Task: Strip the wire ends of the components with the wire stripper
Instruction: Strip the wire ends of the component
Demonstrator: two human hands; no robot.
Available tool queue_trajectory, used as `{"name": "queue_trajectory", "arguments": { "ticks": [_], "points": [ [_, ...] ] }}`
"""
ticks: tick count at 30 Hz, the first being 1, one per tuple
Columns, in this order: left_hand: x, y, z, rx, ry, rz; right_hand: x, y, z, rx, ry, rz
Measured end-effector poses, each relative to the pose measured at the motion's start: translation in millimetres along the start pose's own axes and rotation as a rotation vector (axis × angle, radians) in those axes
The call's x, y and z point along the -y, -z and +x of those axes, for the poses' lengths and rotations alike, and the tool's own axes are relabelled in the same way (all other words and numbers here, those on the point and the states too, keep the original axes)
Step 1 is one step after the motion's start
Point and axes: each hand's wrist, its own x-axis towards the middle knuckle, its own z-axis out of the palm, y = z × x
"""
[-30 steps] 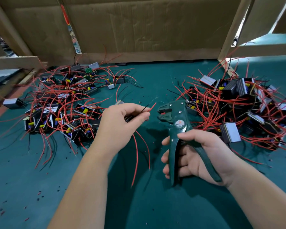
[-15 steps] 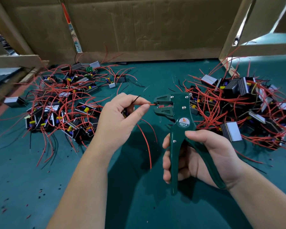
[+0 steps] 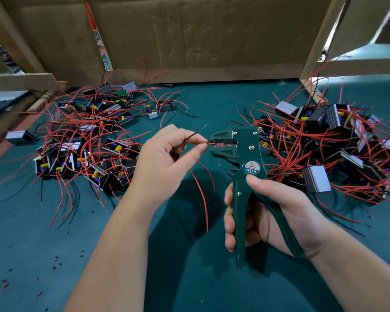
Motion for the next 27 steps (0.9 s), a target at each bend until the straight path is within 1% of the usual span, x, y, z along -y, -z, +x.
{"name": "queue_trajectory", "arguments": {
  "ticks": [4,8,14,16,18,20,22,25,27],
  "points": [
    [0,0,-1,0.007,-0.009,0.020,-2,1,0,0.019,0.021,0.014],
    [-1,0,-1,0.002,-0.016,0.029,-3,-1,1,-0.015,0.038,-0.007],
    [-3,-1,-1,0.002,-0.024,0.058,-5,-5,2,-0.132,0.044,-0.031],
    [-2,-1,-1,0.014,-0.034,0.087,-6,-7,5,-0.220,0.050,-0.033],
    [-1,-4,-3,0.062,-0.038,0.131,-6,-8,8,-0.330,0.073,-0.015],
    [-2,-8,-6,0.144,0.083,0.049,-5,-9,10,-0.374,0.084,0.028],
    [-2,-12,-7,0.173,0.204,-0.055,-5,-10,9,-0.342,0.102,0.112],
    [-1,-12,-4,0.098,0.249,-0.108,-4,-7,10,-0.266,0.188,0.219],
    [-3,-12,-2,0.051,0.288,-0.207,-2,-5,9,-0.216,0.215,0.243]
  ]
}}
